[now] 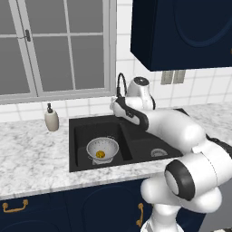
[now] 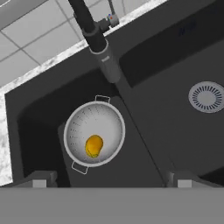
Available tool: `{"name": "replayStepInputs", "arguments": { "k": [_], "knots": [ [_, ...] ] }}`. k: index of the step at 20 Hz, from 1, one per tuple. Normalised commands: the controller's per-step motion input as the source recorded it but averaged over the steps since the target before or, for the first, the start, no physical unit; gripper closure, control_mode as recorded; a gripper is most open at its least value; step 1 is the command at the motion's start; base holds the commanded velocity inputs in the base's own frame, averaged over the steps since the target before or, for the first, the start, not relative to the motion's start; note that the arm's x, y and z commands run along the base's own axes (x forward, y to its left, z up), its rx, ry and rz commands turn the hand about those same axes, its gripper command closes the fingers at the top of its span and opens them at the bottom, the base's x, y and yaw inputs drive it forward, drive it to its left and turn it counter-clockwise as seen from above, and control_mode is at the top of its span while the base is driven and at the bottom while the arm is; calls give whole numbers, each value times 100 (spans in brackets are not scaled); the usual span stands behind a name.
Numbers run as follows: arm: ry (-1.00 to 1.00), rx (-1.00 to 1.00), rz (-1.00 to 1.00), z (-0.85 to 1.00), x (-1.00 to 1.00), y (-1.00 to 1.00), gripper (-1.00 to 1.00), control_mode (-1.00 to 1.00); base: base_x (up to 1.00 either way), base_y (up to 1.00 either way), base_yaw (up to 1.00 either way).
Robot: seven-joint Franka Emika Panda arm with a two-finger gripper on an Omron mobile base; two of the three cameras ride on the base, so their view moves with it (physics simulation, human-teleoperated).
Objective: Put the colander in the sink, put the mango in the colander, and turn on the sink faucet and pour water over the colander.
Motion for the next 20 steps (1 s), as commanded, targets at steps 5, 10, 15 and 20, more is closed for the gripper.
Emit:
{"name": "replayStepInputs", "arguments": {
  "k": [5,10,15,20],
  "knots": [
    [-12,-1,8,8,13,-37,-100,-100,0,0,0],
    [-15,-3,5,4,41,-23,-100,-100,0,0,0],
    [-17,-6,0,0,57,0,-100,-100,0,0,0],
    [-14,-9,0,0,36,0,-100,-100,0,0,0]
  ]
}}
